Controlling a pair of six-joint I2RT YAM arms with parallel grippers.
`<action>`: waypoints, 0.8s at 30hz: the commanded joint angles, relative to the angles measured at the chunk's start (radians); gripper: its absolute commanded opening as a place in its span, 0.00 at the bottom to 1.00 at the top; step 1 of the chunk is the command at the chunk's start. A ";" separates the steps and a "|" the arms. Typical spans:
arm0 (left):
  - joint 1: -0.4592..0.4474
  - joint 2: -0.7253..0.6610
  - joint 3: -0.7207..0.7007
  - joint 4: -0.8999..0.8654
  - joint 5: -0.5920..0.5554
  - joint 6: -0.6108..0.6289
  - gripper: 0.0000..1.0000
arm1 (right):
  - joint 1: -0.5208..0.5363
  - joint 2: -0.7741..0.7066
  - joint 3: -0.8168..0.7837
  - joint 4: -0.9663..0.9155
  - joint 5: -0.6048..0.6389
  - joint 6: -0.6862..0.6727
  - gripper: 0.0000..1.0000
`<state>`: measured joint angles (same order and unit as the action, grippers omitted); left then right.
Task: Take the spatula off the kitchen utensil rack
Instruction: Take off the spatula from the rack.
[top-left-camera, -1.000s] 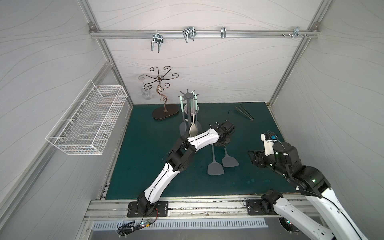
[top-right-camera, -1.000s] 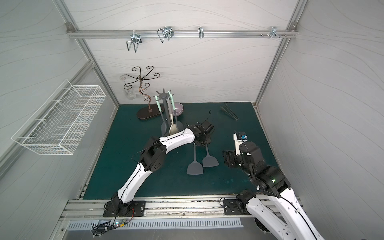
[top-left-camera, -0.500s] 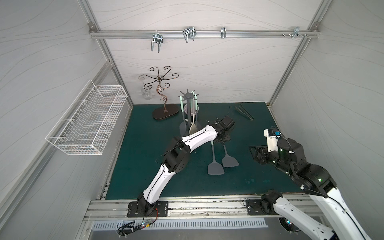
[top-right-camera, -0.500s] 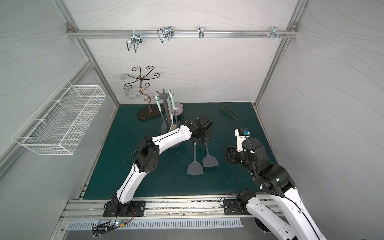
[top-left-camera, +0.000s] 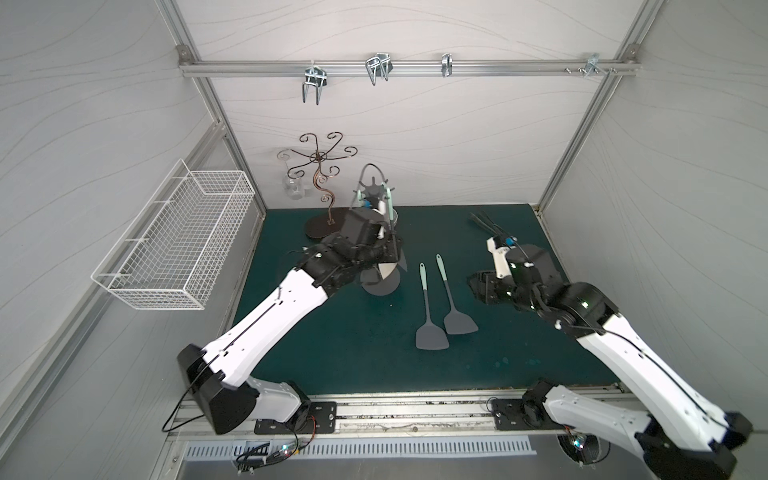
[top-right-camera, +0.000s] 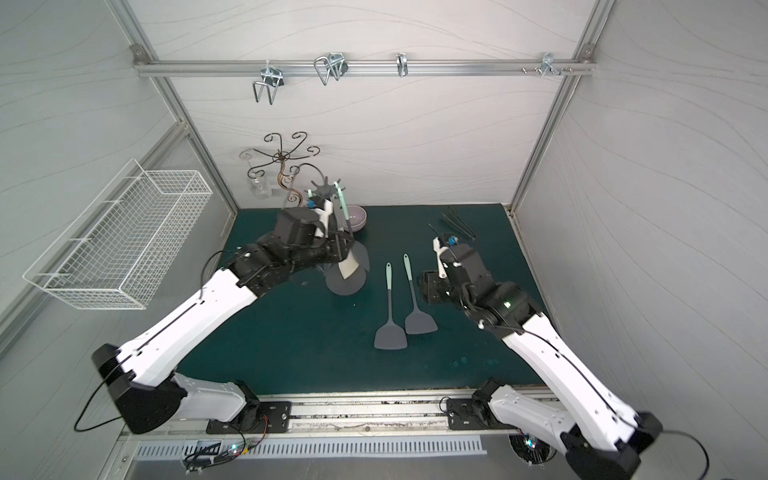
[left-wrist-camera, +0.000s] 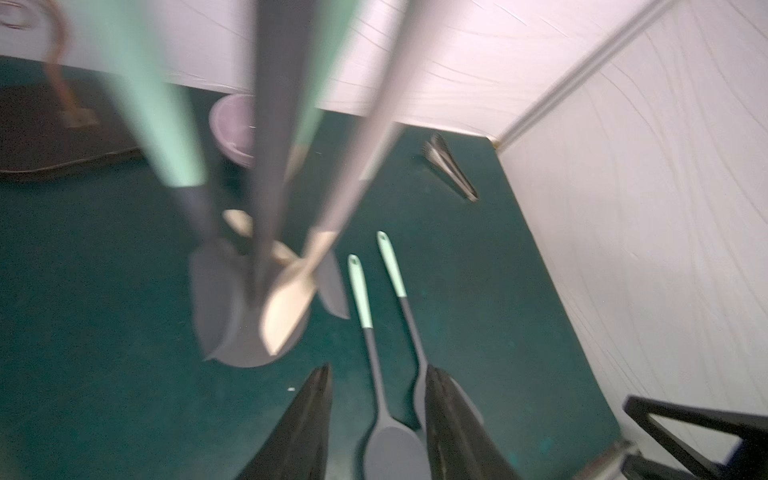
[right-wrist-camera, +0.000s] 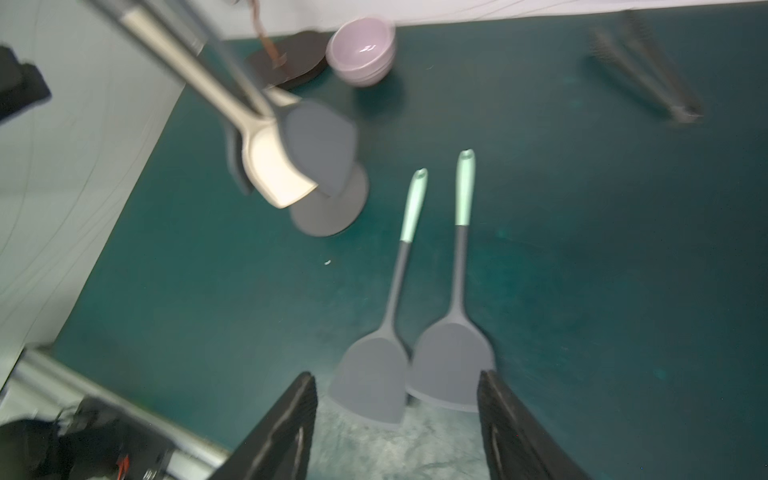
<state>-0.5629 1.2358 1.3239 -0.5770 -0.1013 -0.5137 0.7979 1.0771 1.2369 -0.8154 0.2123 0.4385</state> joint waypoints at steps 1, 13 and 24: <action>0.119 -0.097 -0.134 0.066 0.005 0.082 0.44 | 0.072 0.104 0.079 0.082 0.053 0.026 0.64; 0.228 -0.206 -0.242 0.155 0.217 0.298 0.53 | 0.138 0.287 0.270 0.188 0.109 -0.016 0.64; 0.358 -0.178 -0.370 0.557 0.618 0.445 0.53 | 0.110 0.396 0.512 0.218 -0.021 -0.138 0.67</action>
<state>-0.2546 1.0363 0.9901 -0.2562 0.3386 -0.1169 0.9207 1.4353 1.6810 -0.6258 0.2703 0.3470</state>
